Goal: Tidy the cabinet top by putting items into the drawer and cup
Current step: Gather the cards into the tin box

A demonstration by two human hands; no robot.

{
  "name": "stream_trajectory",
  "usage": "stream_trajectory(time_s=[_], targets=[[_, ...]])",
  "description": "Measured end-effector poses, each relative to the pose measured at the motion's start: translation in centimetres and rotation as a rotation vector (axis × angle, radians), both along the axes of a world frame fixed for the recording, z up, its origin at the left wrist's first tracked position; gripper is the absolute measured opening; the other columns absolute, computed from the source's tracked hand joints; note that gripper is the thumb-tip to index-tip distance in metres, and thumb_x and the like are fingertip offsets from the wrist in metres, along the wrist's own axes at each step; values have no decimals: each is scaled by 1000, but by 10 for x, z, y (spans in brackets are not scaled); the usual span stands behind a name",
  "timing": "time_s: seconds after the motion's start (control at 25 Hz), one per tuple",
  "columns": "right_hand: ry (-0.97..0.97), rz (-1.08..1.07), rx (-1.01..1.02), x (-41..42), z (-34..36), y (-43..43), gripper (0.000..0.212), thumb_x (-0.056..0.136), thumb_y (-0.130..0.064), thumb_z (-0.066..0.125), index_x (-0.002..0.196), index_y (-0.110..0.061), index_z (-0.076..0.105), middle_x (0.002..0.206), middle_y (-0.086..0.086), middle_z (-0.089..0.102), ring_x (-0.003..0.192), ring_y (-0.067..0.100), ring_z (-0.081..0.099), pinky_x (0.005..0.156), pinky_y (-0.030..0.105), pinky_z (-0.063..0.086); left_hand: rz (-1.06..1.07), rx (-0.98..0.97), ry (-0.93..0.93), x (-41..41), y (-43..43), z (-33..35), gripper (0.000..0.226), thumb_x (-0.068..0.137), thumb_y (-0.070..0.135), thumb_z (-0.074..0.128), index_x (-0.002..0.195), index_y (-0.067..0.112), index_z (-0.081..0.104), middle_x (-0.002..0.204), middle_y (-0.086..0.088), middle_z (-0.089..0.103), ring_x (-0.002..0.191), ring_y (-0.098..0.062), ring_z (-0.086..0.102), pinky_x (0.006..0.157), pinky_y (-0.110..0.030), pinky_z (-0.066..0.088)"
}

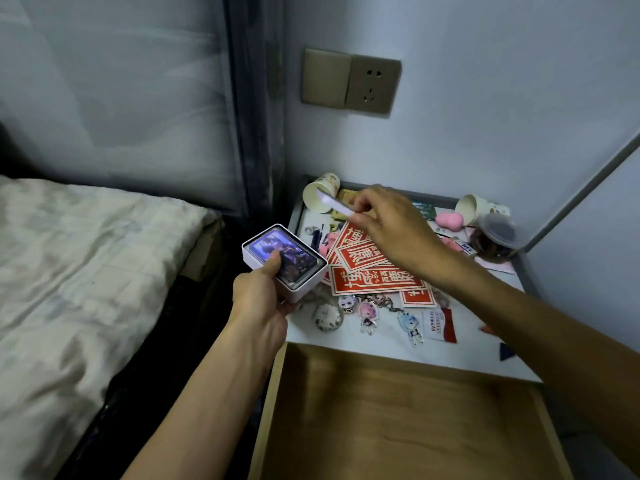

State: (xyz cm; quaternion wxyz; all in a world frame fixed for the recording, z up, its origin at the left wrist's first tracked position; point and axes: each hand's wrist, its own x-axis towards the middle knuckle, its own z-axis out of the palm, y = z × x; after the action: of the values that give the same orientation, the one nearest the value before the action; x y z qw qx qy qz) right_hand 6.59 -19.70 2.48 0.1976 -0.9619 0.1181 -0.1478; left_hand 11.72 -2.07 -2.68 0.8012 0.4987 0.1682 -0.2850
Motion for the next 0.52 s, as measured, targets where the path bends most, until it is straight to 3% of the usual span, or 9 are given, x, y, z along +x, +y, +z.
stream_trajectory(time_s=[0.12, 0.24, 0.36, 0.52], targets=[[-124, -161, 606, -57, 7, 3, 15, 101, -29, 47, 101, -15, 54, 101, 5, 68, 84, 23, 70, 71, 41, 57, -114, 30, -30, -20, -12, -3, 13, 96, 18, 59, 98, 7, 65, 71, -5, 74, 67, -20, 69, 70, -39, 57], [-299, -264, 1108, -97, -5, 5, 15, 102, -17, 44, 105, -9, 56, 107, 10, 71, 87, 22, 74, 73, 37, 62, -230, 46, -41, -46, -28, -11, 16, 95, 19, 61, 101, 6, 66, 80, -9, 75, 67, -22, 69, 61, -34, 59], [-429, -338, 1339, -119, -23, -10, 19, 100, -6, 45, 111, -14, 59, 105, 12, 73, 90, 29, 73, 70, 37, 62, -315, 66, -34, -68, -45, -21, 19, 93, 19, 62, 104, 4, 68, 89, -12, 75, 73, -25, 70, 78, -46, 57], [-356, -342, 1394, -138, -46, -22, 33, 93, 2, 54, 124, -11, 53, 114, 16, 69, 91, 30, 72, 68, 37, 62, -396, 58, -66, -84, -58, -27, 23, 96, 22, 59, 107, 6, 70, 98, -11, 76, 89, -30, 71, 92, -51, 53]])
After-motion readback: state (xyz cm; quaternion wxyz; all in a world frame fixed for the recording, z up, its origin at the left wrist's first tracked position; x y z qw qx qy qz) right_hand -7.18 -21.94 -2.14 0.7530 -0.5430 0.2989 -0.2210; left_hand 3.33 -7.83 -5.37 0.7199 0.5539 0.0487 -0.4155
